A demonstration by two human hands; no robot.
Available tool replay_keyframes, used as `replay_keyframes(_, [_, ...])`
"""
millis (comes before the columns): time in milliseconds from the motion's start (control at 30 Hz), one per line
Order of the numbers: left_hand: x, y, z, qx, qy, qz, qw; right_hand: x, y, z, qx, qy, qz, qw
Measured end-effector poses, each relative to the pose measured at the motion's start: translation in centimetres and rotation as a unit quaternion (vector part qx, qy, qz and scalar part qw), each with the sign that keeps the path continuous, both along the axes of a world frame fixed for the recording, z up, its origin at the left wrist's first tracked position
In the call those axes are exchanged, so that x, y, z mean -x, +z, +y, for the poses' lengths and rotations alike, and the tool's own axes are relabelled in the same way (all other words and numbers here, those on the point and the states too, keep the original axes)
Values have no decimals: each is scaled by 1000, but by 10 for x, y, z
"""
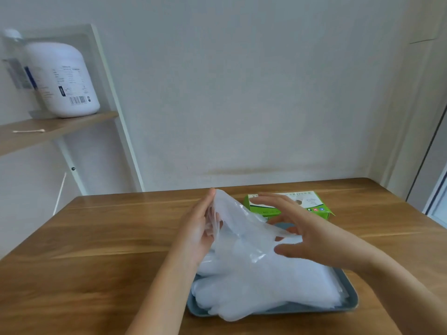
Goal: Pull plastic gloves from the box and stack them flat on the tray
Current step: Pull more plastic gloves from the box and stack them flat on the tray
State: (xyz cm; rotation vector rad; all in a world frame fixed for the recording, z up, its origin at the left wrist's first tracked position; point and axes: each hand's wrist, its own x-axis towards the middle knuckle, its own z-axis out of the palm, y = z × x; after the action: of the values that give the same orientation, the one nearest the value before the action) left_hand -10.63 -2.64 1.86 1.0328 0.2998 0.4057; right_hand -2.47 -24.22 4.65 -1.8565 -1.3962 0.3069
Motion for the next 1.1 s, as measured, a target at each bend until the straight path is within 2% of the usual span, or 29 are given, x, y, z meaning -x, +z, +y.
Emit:
replay_keyframes(167, [7, 7, -5, -12, -1, 7, 1000, 14, 10, 17, -79, -77, -133, 985])
replay_keyframes(233, [11, 10, -5, -26, -9, 13, 1000, 19, 15, 23, -119, -111, -156, 974])
replay_keyframes(367, [12, 8, 3, -169, -9, 27, 985, 19, 37, 30, -147, -196, -77, 966])
replay_keyframes(433, [17, 13, 2, -205, -35, 23, 978, 15, 51, 32, -148, -205, -44, 967])
replay_keyframes(533, [23, 21, -2, -269, -44, -51, 961, 15, 70, 36, -108, -222, -51, 968])
replay_keyframes(600, [24, 23, -6, -332, -32, -91, 938, 20, 81, 38, -65, -229, -96, 966])
replay_keyframes(700, [24, 22, -18, -392, -43, -98, 914, 33, 94, 45, -6, -227, -180, 957])
replay_keyframes(867, [28, 23, -30, -435, 26, -112, 893, 61, 104, 60, 121, -199, -359, 904])
replay_keyframes(967, [32, 27, -32, -453, 65, -116, 881, 66, 106, 66, 139, -180, -400, 888])
replay_keyframes(1067, [31, 25, -32, -456, 94, -93, 880, 63, 111, 64, 113, -177, -398, 893])
replay_keyframes(1100, [32, 26, -31, -443, 90, -70, 889, 61, 115, 61, 103, -181, -382, 900])
